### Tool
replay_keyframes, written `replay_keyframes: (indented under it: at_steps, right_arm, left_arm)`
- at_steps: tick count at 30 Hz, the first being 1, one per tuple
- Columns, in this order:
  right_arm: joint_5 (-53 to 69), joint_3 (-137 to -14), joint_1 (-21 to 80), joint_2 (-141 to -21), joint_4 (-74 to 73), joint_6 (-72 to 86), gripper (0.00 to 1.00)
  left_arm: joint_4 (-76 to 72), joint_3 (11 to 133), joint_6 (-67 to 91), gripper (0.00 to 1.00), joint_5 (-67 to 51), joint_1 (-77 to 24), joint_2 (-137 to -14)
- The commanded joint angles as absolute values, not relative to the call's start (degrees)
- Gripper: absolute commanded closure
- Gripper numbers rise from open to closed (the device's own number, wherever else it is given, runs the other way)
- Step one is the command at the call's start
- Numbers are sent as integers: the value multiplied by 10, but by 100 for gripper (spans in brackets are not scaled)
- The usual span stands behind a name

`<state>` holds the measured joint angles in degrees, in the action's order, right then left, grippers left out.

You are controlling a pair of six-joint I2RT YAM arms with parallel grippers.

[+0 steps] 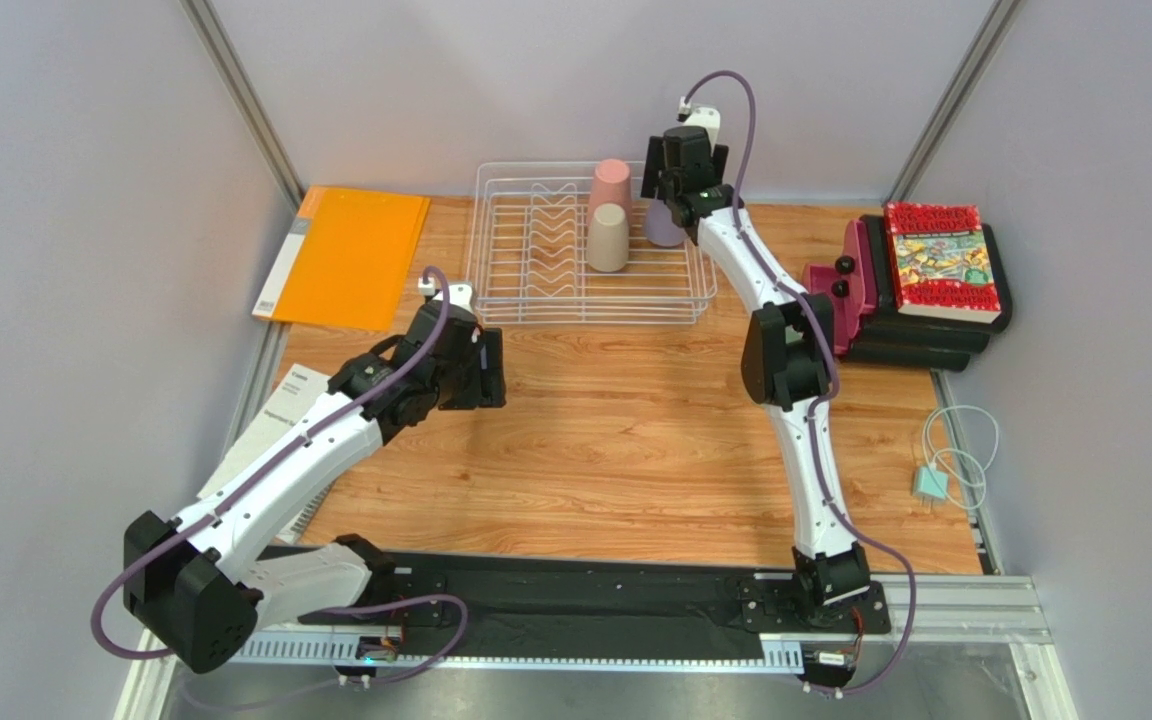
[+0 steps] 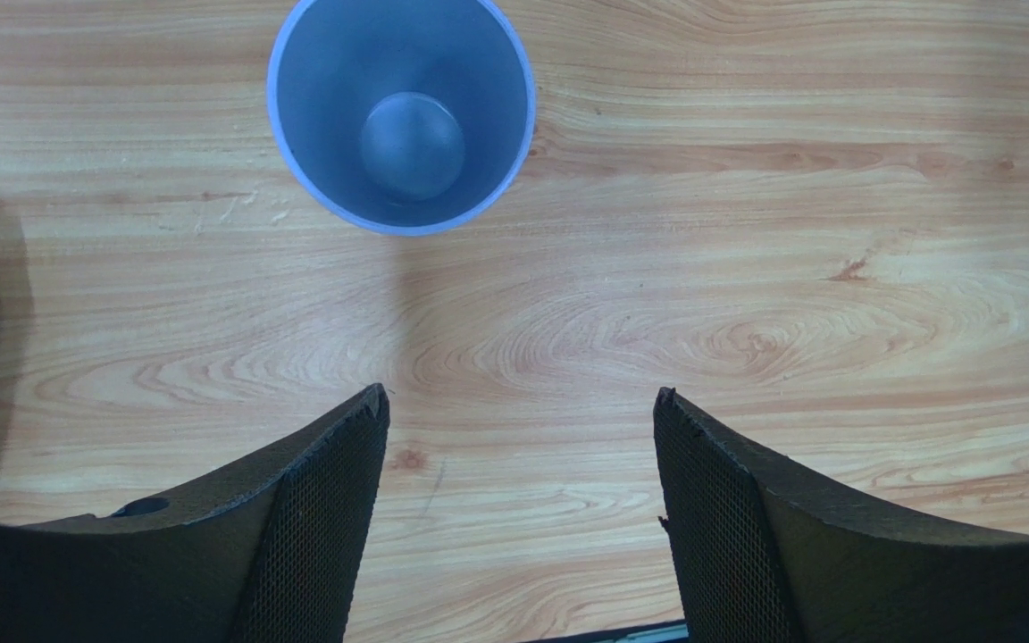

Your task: Unload the cups from the dish rack

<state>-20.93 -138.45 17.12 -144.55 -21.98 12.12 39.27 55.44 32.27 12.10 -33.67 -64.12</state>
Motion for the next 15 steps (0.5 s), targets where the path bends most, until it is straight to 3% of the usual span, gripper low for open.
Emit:
replay_keyframes:
  at_steps: [1, 6, 11, 15]
  right_arm:
    - [-200, -1419, 160, -1456, -184, 115, 22]
    - [-189, -1419, 159, -1459, -183, 116, 40]
    - [-182, -1412, 158, -1458, -185, 119, 69]
    - [-184, -1400, 159, -1453, -188, 122, 100]
  left_arm:
    - [372, 570, 329, 22, 124, -345, -653]
    - [368, 570, 330, 23, 127, -347, -660]
    - [367, 570, 331, 23, 129, -350, -660]
    - [367, 565, 332, 23, 131, -353, -658]
